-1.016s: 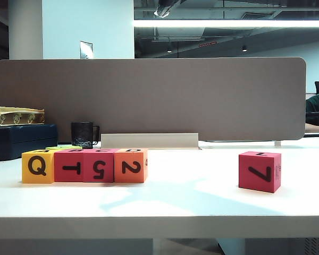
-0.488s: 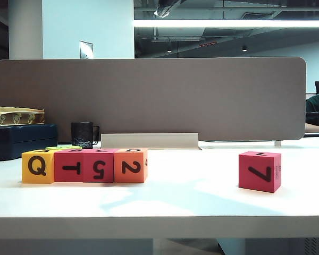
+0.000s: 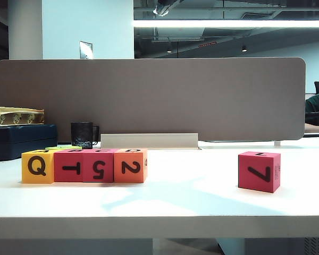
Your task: Select the appropriate blocks from the scattered letter blocks on the table and arrange them in a row to spell out "ABCD".
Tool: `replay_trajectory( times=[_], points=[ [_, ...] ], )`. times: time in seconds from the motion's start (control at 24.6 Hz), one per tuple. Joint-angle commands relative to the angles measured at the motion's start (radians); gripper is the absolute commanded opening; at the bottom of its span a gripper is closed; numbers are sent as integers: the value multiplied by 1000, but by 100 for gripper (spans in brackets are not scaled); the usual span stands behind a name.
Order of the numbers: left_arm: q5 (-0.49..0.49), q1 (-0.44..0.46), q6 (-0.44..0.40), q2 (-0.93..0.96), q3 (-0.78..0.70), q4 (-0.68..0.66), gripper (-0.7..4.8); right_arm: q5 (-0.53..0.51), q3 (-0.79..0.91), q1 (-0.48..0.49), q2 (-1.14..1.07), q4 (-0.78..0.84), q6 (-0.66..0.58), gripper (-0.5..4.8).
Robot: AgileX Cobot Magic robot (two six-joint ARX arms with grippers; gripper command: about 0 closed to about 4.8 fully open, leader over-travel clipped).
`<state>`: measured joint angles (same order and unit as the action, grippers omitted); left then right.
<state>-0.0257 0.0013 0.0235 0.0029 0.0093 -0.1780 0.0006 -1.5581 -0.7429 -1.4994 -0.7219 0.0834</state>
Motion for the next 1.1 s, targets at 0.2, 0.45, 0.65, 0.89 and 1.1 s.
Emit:
replay_trajectory(
  times=[0.2, 0.45, 0.65, 0.89, 1.1],
  points=[
    [-5, -2, 3, 0, 0, -6, -6, 4, 69, 79, 93, 170, -8, -1],
    [-4, -2, 3, 0, 0, -6, -6, 5, 242, 189, 244, 313, -8, -1],
    [-4, -2, 3, 0, 0, -6, -6, 5, 396, 264, 351, 420, -8, -1],
    [-4, -2, 3, 0, 0, -6, -6, 8, 673, 366, 524, 575, -4, -1],
    [-5, -2, 3, 0, 0, -6, -6, 8, 924, 444, 687, 702, -4, -1]
  ],
)
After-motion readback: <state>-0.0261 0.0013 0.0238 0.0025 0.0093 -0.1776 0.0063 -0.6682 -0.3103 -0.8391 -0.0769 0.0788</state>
